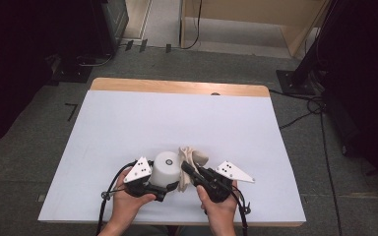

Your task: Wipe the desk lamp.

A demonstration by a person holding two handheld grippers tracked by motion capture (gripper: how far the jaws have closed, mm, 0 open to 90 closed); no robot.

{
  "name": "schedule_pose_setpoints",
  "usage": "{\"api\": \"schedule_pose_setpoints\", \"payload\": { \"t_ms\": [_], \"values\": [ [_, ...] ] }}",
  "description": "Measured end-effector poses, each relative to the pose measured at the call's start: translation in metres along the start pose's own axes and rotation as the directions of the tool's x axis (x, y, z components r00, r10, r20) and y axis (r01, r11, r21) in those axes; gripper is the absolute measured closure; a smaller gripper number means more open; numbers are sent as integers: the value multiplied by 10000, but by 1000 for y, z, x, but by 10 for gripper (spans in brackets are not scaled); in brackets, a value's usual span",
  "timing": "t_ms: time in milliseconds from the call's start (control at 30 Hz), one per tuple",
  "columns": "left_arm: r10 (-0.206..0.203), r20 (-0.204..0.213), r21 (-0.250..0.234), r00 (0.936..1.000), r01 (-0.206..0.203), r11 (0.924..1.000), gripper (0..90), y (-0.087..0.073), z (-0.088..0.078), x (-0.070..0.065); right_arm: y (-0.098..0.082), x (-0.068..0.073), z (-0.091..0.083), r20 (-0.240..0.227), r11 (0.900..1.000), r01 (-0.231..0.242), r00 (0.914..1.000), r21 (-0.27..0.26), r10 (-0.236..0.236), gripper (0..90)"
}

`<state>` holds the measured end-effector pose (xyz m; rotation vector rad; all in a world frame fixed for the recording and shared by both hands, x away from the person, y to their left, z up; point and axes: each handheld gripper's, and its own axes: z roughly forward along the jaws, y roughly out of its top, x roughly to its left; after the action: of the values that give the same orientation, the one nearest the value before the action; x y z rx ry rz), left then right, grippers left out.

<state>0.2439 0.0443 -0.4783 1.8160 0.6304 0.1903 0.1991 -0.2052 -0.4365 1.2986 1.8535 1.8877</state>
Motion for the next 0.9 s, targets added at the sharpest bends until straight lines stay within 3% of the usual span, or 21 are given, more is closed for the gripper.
{"api": "schedule_pose_setpoints", "payload": {
  "t_ms": [67, 167, 300, 533, 667, 800, 900],
  "values": [
    [-288, 103, -273, 9995, 290, 9992, 84, 0, -3, 5, -4, 0, 3, -38, 9993, 35, 10000, 362, -33, 804],
    [-323, 99, -418, 9994, 327, 9986, 85, 1, -6, 6, -13, -1, 11, -105, 9966, 64, 9999, 825, -56, 802],
    [-538, 434, -817, 9976, 572, 9950, 85, 3, -10, 10, -20, -5, 18, -114, 9918, -8, 9999, 1274, 22, 803],
    [-335, 745, -1144, 9967, 419, 9926, 85, 5, -15, 12, -37, -16, 29, -84, 9709, -297, 9994, 2377, 326, 806],
    [-96, 1166, -1185, 9931, 235, 9927, 85, 5, -13, 11, -30, -18, 25, -144, 9768, -466, 9986, 2088, 507, 807],
    [677, 1294, -727, 9893, -587, 9956, 85, 3, -5, 1, -12, -20, 15, -282, 9896, -532, 9980, 1333, 574, 808],
    [1009, 1394, -518, 9851, -945, 9942, 85, 1, 0, -4, 3, -20, 4, -489, 9962, -630, 9966, 604, 660, 809]
  ]
}}
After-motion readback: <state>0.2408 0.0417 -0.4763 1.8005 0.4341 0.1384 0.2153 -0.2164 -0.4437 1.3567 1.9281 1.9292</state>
